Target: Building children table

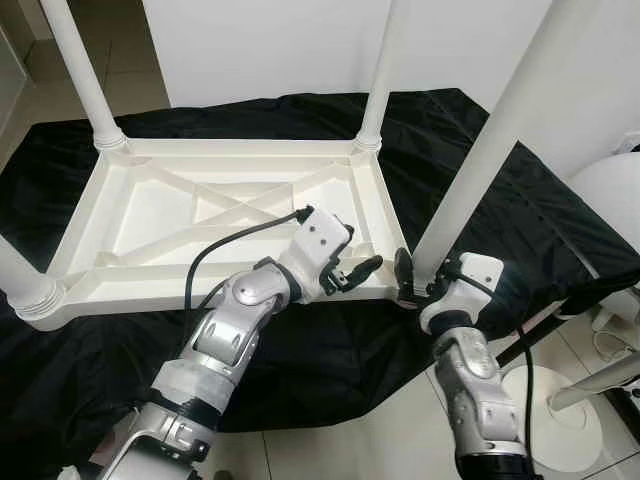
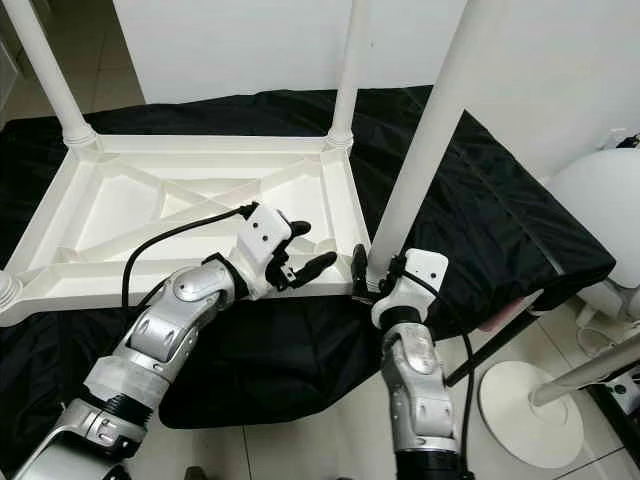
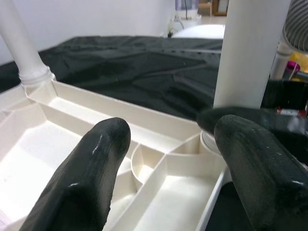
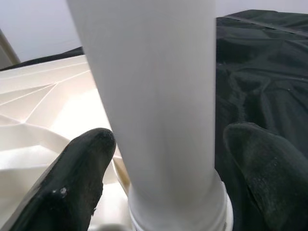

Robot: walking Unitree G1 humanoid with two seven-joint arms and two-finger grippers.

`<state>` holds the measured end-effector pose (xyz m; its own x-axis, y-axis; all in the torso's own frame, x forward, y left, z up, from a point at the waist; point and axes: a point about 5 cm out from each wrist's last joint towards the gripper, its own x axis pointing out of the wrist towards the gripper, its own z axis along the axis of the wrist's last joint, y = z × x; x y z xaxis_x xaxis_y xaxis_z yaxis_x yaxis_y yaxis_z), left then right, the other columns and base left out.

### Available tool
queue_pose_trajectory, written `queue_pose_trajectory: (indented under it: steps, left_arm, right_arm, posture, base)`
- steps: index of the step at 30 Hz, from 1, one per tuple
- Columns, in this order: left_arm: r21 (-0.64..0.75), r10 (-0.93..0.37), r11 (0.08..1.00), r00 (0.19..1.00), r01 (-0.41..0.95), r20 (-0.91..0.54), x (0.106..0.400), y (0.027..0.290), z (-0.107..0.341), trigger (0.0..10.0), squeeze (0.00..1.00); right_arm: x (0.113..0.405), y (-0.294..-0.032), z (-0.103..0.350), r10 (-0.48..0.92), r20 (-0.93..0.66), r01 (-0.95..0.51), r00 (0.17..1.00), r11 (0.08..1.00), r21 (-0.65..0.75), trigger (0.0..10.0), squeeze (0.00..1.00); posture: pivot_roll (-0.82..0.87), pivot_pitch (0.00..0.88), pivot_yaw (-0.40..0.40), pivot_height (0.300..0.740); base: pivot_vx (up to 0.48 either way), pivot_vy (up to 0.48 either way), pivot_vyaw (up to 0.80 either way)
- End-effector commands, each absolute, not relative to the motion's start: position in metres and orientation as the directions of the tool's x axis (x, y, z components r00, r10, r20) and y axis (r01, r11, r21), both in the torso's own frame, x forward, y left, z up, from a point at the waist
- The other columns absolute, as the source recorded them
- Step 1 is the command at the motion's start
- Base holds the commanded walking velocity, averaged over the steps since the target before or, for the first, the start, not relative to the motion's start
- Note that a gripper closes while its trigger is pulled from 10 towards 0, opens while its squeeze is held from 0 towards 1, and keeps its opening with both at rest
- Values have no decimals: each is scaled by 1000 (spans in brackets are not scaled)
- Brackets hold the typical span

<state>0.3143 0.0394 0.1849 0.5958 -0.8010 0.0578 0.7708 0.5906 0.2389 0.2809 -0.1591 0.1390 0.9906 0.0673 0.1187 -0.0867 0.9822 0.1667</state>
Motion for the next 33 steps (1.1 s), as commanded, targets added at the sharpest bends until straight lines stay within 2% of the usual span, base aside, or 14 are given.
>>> queue_pose_trajectory:
  steps: [1,4,7,19,20,21,22,25,30,33]
  left_arm:
    - [236,-758,645,647,727,82,318,41,187,10000,0]
    - [250,-774,626,627,739,86,320,38,190,10000,0]
    - [264,-777,621,623,738,87,322,38,191,10000,0]
    - [265,-772,627,630,732,86,322,41,190,10000,0]
    - [266,-770,629,632,730,87,322,41,190,10000,0]
    - [266,-770,629,632,730,87,322,41,190,10000,0]
    - [269,-768,632,635,727,87,322,41,191,10000,0]
    - [280,-767,632,635,723,91,324,42,192,10000,0]
    - [280,-765,635,638,720,93,325,44,193,10000,0]
    - [284,-764,635,638,719,93,325,45,193,10000,0]
  right_arm:
    - [279,-160,137,90,107,-107,990,979,172,10000,0]
    - [286,-164,141,276,107,-281,955,959,31,10000,0]
    - [296,-166,145,405,87,-398,910,913,-93,10000,0]
    - [310,-179,153,524,29,-510,851,839,-189,10000,0]
    - [308,-180,152,553,16,-540,833,820,-188,4196,0]
    - [308,-180,152,553,16,-540,833,820,-188,4196,0]
    - [306,-179,151,581,10,-570,814,802,-176,0,0]
    - [304,-180,150,631,1,-623,776,766,-160,0,0]
    - [303,-181,150,626,7,-617,780,771,-159,0,0]
    - [300,-177,151,558,41,-551,829,827,-114,0,0]
  posture:
    - [-92,55,-21,740]
    - [-101,67,2,740]
    - [-108,71,13,740]
    - [-98,86,10,740]
    - [-98,86,10,740]
    - [-98,86,10,740]
    - [-95,87,12,740]
    - [-95,87,12,740]
    - [-92,88,18,740]
    - [-90,88,22,740]
  base:
    - [0,0,0]
    - [0,0,0]
    - [0,0,0]
    - [0,0,0]
    - [0,0,0]
    - [0,0,0]
    - [0,0,0]
    - [0,0,0]
    - [0,0,0]
    - [0,0,0]
